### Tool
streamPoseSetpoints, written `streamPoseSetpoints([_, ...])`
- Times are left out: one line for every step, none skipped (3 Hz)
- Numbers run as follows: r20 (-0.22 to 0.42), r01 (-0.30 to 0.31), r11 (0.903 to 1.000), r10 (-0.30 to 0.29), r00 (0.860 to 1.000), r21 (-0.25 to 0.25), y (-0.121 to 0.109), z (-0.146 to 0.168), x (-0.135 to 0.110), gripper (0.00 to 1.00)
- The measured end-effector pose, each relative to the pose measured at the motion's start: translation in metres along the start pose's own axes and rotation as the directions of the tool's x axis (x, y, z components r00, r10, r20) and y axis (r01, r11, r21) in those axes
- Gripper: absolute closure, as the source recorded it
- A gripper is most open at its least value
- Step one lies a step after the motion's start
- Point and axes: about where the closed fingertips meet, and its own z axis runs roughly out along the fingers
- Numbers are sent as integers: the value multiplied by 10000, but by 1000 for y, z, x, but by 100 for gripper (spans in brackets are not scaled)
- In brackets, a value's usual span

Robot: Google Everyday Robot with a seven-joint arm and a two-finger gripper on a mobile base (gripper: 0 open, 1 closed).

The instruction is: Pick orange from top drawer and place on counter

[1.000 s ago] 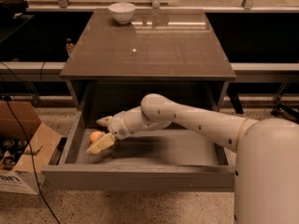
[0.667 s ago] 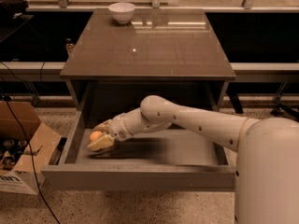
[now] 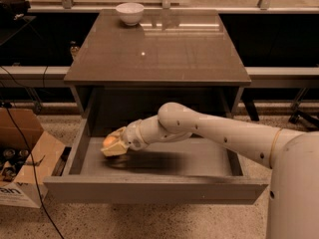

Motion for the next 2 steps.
streamPoseSetpoints([-11, -109, 9991, 110, 9999, 417, 0, -51, -9, 100])
streamPoseSetpoints([-11, 249, 9961, -249, 9997, 847, 8, -115, -26, 100])
